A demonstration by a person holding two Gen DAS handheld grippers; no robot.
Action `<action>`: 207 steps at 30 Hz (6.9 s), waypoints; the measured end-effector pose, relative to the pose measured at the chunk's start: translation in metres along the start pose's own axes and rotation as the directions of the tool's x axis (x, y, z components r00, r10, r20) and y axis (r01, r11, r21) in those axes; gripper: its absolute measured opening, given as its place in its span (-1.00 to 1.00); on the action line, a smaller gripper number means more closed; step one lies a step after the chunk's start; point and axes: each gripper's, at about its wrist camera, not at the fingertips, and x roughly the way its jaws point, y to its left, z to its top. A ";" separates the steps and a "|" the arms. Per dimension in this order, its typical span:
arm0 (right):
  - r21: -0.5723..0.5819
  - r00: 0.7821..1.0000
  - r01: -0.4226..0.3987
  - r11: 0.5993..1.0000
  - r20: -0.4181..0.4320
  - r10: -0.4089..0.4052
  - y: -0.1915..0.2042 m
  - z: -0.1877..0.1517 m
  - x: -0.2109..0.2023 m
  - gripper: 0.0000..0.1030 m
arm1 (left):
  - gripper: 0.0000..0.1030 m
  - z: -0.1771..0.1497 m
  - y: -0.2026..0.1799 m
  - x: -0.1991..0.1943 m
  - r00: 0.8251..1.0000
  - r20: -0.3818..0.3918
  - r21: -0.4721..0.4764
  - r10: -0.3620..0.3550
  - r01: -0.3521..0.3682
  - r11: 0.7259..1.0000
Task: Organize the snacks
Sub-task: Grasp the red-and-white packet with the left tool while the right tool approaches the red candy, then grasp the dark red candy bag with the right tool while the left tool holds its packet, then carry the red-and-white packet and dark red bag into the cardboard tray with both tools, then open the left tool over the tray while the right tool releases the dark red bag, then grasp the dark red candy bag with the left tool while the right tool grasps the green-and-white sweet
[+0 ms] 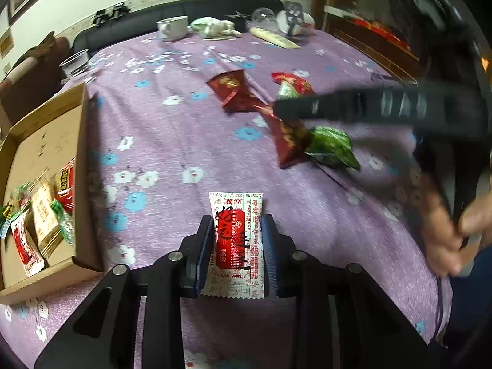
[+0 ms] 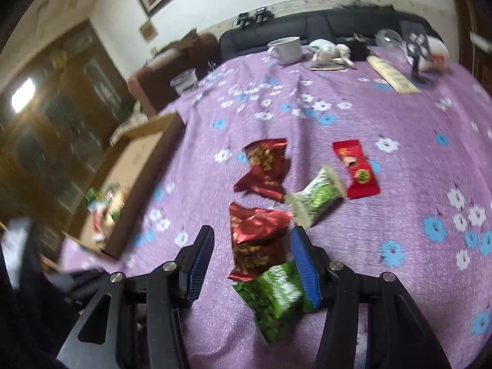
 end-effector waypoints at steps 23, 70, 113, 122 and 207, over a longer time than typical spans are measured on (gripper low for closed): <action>-0.091 0.995 0.045 0.995 0.095 -0.037 0.022 -0.006 -0.014 0.09 | -0.44 -0.002 0.007 -0.009 0.998 0.063 -0.044 -0.007 0.010 0.999; -0.110 0.985 0.000 0.994 0.172 0.019 0.031 -0.007 -0.029 -0.46 | -0.44 0.004 0.016 -0.038 0.980 0.170 -0.065 0.107 -0.097 0.993; -0.203 0.970 -0.241 0.949 -0.030 0.240 0.205 0.017 0.046 -0.47 | -0.43 -0.033 0.204 -0.066 0.941 0.182 -0.504 0.287 -0.161 0.849; -0.200 0.980 -0.195 0.960 -0.068 0.185 0.211 0.015 0.089 -0.46 | -0.43 -0.036 0.209 -0.054 0.944 0.170 -0.508 0.283 -0.162 0.846; 0.467 0.997 -0.073 0.881 0.061 0.051 -0.096 0.003 -0.014 0.00 | -0.44 0.100 0.030 0.056 1.000 -0.022 -0.245 -0.015 0.009 0.970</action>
